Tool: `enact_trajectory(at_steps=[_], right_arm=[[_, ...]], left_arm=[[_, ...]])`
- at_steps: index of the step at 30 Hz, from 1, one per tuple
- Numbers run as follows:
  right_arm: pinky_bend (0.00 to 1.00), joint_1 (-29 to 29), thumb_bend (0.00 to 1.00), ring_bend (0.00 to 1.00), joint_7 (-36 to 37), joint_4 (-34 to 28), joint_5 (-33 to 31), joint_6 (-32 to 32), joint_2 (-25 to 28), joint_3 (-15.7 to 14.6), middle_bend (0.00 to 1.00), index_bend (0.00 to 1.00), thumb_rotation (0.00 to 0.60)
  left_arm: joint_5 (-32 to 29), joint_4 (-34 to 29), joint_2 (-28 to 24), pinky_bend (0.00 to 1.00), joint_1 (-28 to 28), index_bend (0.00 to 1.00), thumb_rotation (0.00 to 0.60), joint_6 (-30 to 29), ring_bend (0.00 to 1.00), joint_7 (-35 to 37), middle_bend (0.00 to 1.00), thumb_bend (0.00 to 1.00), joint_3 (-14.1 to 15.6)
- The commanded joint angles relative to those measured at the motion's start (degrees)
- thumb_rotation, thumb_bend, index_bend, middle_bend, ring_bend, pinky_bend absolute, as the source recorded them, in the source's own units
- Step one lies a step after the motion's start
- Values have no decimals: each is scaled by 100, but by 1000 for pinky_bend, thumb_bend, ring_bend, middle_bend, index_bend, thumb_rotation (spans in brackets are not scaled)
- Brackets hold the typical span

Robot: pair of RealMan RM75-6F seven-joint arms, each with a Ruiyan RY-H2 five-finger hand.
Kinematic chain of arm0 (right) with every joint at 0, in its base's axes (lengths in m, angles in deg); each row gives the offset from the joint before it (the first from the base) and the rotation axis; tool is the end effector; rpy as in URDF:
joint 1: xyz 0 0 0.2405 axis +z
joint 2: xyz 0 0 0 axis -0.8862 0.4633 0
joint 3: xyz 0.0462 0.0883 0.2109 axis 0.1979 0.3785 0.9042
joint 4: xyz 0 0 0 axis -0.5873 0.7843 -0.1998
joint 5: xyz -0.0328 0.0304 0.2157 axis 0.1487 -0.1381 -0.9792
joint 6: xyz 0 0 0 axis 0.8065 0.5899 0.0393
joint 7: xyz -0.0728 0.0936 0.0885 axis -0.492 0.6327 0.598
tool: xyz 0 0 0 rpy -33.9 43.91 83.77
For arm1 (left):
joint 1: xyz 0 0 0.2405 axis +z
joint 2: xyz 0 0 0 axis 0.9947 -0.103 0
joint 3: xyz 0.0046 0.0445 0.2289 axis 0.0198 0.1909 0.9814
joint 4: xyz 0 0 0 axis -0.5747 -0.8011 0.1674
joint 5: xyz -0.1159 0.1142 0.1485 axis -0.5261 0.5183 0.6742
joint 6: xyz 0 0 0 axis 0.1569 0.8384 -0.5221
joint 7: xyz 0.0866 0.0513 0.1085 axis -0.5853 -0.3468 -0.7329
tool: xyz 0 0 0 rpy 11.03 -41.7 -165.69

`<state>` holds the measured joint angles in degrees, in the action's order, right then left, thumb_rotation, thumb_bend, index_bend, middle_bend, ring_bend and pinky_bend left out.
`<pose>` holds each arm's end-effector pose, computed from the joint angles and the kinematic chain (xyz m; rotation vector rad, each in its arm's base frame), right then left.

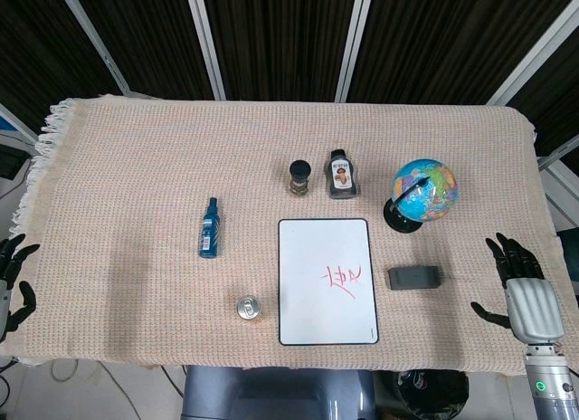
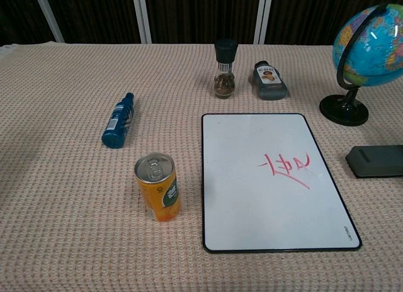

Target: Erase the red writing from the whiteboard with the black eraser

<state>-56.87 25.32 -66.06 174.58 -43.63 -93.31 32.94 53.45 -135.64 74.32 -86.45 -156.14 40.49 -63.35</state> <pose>-0.2879 -0.1956 0.1281 1.3589 -0.8755 0.9469 -0.2961 0.1700 0.1471 -1.3077 -0.9492 -0.9413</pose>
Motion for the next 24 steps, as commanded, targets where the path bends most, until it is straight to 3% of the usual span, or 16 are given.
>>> enact_trajectory(at_steps=[1, 24], right_arm=[[117, 2, 36, 0, -4, -8, 1, 10, 7, -7, 0, 0, 600], [117, 29, 35, 0, 188, -28, 58, 80, 49, -52, 0, 0, 600]], left_arm=[[3, 1, 0, 0, 3, 166, 600, -4, 0, 2, 44, 738, 1], [0, -23, 1, 0, -3, 166, 600, 26, 0, -28, 44, 738, 12]])
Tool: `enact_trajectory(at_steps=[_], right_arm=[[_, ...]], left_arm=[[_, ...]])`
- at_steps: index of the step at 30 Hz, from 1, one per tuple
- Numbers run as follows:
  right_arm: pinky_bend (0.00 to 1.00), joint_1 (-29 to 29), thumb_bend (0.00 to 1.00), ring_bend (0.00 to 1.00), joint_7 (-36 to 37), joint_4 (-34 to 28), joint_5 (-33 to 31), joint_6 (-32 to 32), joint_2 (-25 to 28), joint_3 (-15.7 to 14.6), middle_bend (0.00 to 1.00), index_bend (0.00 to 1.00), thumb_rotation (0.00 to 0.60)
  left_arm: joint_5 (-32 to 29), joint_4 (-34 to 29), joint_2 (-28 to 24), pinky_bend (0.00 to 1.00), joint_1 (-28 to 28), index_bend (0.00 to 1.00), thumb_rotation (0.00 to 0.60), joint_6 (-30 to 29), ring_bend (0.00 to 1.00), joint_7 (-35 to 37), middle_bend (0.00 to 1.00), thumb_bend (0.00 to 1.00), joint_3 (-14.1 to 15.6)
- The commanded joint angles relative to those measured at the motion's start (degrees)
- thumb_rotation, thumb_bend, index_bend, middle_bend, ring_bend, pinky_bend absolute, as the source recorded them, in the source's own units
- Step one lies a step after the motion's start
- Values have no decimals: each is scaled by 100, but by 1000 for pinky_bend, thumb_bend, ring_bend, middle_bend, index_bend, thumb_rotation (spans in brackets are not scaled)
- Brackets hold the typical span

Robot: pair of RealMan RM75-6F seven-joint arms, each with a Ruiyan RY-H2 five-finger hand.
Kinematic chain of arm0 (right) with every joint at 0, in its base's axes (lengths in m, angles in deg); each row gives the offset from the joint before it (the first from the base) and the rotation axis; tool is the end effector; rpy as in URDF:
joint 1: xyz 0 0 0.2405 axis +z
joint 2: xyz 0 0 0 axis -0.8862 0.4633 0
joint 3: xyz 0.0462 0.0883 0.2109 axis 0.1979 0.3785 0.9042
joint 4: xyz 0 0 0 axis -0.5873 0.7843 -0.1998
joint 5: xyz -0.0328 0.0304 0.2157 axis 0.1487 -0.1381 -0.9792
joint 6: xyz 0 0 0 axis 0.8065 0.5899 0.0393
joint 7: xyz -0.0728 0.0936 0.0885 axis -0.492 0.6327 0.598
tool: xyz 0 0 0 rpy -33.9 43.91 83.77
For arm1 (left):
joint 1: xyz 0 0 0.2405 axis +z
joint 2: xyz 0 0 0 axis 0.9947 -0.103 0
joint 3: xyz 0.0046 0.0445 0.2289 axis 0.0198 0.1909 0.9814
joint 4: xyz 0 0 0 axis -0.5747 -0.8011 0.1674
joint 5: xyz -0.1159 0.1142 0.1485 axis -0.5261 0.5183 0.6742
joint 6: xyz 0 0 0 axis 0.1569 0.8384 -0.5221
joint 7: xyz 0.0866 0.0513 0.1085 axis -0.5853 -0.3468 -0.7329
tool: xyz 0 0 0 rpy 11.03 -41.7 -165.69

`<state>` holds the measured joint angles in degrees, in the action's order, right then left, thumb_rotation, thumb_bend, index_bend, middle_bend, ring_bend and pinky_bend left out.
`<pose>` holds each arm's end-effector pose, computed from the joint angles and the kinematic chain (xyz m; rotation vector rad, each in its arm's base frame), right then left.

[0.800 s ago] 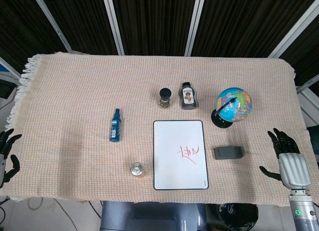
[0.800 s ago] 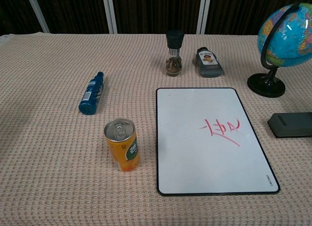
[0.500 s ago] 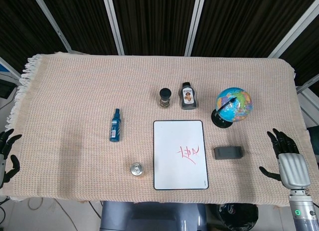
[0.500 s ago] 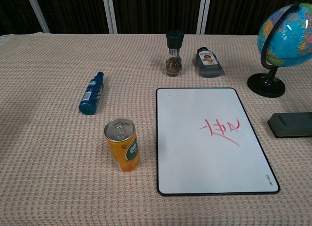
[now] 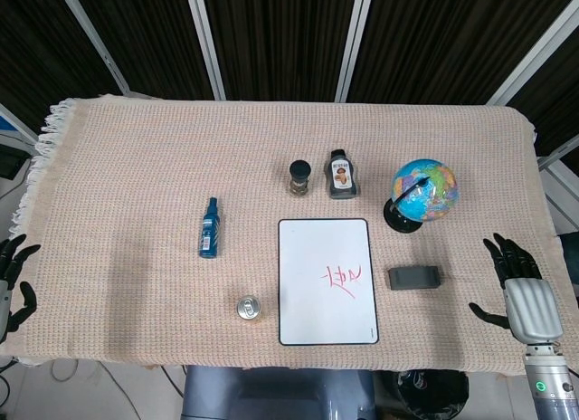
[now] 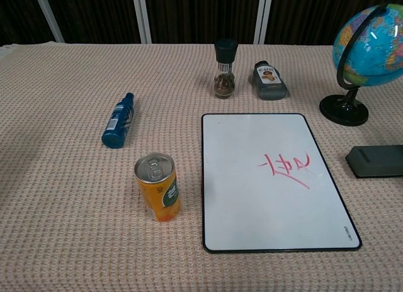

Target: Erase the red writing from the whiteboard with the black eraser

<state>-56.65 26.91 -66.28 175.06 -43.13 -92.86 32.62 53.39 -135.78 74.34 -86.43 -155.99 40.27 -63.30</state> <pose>-0.2870 -0.1956 0.1276 1.3692 -0.8975 0.9637 -0.2960 0.1697 0.1463 -1.3090 -0.9519 -0.9374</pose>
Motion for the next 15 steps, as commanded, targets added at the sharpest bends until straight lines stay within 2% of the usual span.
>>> enact_trajectory(at_steps=[1, 7, 11, 15], right_arm=[[117, 18, 35, 0, 87, -18, 36, 80, 16, -55, 0, 0, 600], [117, 141, 35, 3, 291, -55, 2, 439, 154, -129, 0, 0, 600], [117, 394, 36, 31, 396, -73, -171, 925, 232, -60, 5, 0, 600], [117, 718, 85, 80, 519, -7, -316, 1499, 258, 0, 56, 0, 600]], left_arm=[[5, -13, 1, 0, -7, 166, 600, 14, 0, -14, 44, 738, 5], [-47, -38, -10, 0, -38, 165, 600, 66, 0, -1, 44, 738, -24], [-61, -54, -37, 0, -45, 165, 600, 88, 0, 43, 44, 738, -29], [-62, -62, -53, 0, -41, 165, 600, 84, 0, 67, 44, 738, -28]])
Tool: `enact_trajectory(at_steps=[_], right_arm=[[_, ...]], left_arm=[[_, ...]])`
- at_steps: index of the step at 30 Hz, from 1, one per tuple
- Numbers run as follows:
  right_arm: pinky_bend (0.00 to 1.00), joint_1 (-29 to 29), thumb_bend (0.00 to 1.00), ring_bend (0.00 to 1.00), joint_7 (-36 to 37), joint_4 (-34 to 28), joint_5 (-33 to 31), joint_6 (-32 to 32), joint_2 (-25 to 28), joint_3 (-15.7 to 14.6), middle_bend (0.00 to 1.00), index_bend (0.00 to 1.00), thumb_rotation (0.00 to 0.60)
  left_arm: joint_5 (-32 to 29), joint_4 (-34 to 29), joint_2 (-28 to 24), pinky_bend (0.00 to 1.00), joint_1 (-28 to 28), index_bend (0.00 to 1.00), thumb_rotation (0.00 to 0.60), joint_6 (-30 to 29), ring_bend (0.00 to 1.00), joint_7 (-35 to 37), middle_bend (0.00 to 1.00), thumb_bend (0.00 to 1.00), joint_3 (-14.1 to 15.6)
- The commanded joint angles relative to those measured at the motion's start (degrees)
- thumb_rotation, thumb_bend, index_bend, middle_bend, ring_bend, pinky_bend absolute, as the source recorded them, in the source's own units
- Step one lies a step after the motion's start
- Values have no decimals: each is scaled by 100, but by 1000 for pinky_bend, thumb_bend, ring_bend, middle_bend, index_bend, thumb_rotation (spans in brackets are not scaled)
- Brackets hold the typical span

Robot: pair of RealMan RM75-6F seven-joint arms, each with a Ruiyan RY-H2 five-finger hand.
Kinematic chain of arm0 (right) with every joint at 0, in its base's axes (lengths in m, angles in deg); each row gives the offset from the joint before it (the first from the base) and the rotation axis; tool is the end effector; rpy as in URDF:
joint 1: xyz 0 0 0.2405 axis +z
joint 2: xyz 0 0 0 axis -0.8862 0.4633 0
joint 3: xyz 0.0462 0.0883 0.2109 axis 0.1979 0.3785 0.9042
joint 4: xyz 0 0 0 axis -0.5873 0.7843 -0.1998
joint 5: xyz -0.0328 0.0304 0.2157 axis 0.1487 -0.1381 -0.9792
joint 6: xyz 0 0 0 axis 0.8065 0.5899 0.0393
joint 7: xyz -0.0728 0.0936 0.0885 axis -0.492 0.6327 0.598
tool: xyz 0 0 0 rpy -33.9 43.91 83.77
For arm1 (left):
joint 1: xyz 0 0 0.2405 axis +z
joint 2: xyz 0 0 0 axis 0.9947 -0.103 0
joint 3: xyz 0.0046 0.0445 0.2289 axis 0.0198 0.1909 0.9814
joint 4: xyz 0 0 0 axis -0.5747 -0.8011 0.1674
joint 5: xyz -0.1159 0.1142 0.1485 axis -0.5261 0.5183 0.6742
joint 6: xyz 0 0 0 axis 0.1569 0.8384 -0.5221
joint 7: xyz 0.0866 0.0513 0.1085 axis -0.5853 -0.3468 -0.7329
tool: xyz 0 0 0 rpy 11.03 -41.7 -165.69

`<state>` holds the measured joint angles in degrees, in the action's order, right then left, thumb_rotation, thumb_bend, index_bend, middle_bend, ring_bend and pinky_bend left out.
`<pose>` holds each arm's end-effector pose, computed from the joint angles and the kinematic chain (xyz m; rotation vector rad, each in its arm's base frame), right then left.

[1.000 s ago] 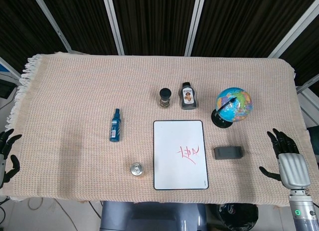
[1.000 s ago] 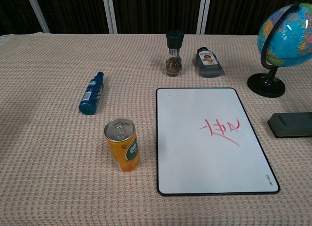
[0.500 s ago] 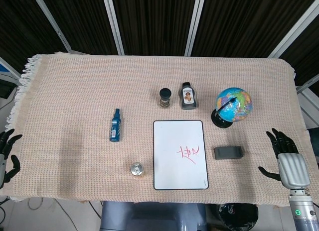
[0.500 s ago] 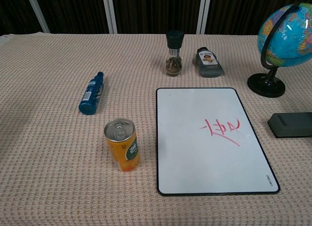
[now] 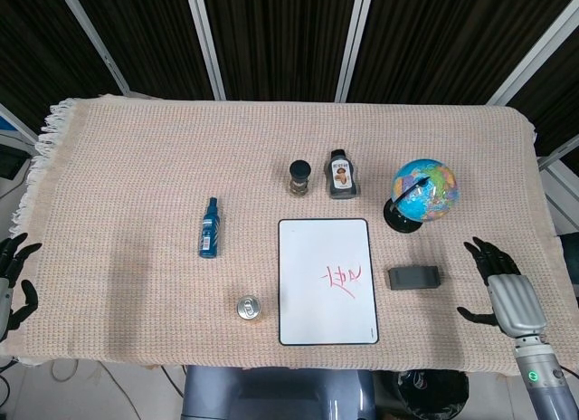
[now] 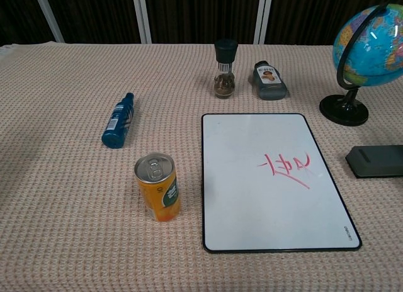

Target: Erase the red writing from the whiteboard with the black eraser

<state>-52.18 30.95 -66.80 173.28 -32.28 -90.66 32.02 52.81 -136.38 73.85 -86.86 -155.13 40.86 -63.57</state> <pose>-0.2892 -0.2147 0.1130 1.4831 -1.0435 0.9070 -0.2952 0.1728 0.1470 -1.3063 -0.9684 -0.9417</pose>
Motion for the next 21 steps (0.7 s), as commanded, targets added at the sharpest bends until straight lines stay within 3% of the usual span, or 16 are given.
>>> enact_trajectory(at_steps=[1, 9, 21], right_arm=[[117, 340, 99, 93, 139, 64, -147, 521, 30, 68, 72, 0, 600], [118, 783, 150, 153, 138, 244, -204, 1186, -177, 66, 142, 32, 600], [152, 1144, 284, 191, -69, 347, -279, 1636, -611, 1, 203, 127, 600]], left_arm=[[-7, -7, -8, 0, 2, 165, 600, -1, 0, 17, 44, 738, -3], [-71, -41, -23, 0, 0, 165, 600, 31, 0, 3, 44, 738, -15], [-85, -53, -5, 0, 2, 165, 600, 45, 0, -57, 44, 738, -3]])
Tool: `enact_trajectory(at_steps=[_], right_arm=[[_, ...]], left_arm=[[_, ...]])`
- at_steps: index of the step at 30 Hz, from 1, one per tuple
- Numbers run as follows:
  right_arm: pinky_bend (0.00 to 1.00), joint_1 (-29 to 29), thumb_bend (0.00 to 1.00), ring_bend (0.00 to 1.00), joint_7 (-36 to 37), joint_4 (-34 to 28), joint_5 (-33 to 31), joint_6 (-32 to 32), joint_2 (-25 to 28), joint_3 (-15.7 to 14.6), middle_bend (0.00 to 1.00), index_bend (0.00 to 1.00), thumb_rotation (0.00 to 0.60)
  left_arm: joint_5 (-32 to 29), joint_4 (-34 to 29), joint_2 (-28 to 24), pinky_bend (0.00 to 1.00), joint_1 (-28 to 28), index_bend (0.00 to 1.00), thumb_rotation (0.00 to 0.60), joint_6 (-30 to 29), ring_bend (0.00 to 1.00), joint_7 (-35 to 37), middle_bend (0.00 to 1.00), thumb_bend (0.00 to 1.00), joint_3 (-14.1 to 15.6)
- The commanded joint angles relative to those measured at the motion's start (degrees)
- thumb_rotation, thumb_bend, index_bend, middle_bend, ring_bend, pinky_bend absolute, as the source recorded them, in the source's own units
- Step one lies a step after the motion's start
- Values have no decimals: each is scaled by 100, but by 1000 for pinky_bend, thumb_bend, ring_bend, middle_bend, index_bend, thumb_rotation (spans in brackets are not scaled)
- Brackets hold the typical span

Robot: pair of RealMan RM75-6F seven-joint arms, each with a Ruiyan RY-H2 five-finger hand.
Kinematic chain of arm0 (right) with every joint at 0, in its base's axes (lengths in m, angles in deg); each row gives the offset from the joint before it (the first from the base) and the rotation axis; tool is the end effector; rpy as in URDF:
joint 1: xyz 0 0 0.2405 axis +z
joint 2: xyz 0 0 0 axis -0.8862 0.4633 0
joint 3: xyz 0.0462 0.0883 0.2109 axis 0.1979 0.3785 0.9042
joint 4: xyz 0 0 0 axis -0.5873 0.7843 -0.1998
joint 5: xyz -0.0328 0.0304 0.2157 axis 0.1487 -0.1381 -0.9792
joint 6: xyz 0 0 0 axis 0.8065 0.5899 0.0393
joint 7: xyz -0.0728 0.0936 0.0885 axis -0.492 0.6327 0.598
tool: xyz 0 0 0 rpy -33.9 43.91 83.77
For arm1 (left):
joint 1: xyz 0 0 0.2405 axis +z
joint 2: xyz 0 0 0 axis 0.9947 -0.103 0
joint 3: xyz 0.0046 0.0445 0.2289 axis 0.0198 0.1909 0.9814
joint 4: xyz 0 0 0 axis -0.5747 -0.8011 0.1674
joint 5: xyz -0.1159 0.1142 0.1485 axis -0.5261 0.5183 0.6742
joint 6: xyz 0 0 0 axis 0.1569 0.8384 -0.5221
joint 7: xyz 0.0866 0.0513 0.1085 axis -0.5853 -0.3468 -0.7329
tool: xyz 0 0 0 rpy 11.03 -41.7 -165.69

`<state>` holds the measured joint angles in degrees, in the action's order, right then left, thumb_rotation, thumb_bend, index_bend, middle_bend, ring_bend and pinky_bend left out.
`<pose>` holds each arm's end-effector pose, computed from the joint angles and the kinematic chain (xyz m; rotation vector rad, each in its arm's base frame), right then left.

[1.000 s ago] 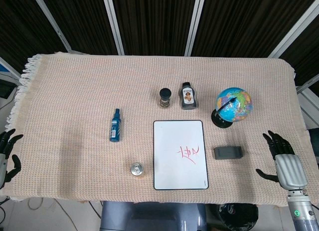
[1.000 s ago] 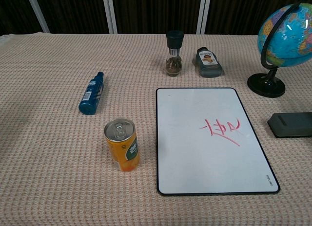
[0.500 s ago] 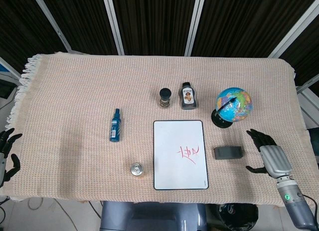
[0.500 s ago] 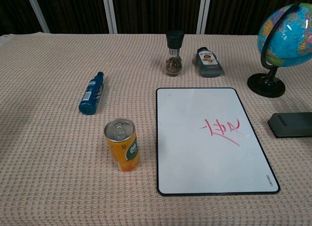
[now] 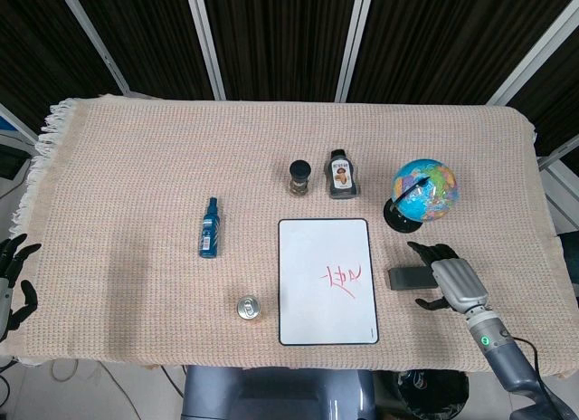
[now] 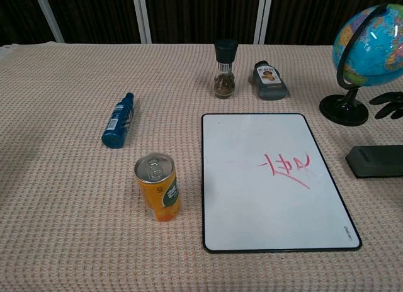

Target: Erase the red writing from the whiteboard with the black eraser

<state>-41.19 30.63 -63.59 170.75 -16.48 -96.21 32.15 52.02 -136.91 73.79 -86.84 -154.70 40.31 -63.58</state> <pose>-0.2636 -0.2592 0.0537 1.7173 -1.1595 0.8390 -0.2957 0.1726 0.1462 -1.2993 -0.9788 -0.9287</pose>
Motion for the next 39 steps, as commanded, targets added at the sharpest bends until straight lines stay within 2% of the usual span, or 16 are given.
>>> enact_trajectory(at_steps=[1, 8, 23, 31, 39], right_arm=[[161, 70, 295, 193, -60, 42, -37, 90, -94, -15, 206, 132, 600], [205, 223, 347, 243, -179, 212, -185, 260, -350, -3, 260, 212, 600], [235, 343, 351, 304, -239, 555, -320, 361, -530, -69, 331, 306, 600], [245, 357, 351, 326, -149, 745, -321, 318, -591, -83, 355, 399, 600], [249, 383, 351, 334, -106, 827, -321, 295, -611, -88, 364, 412, 600]], left_arm=[[-10, -1, 0, 0, 0, 165, 600, 5, 0, -6, 44, 738, -1], [-4, -9, -2, 0, 4, 166, 600, -3, 0, -22, 44, 738, 2], [-56, -39, -16, 0, -2, 172, 600, 43, 0, -72, 44, 738, 2], [-87, -52, -15, 0, -6, 184, 600, 66, 0, -112, 44, 737, 1], [-110, -66, -15, 0, 0, 191, 600, 65, 0, -141, 44, 737, -2]])
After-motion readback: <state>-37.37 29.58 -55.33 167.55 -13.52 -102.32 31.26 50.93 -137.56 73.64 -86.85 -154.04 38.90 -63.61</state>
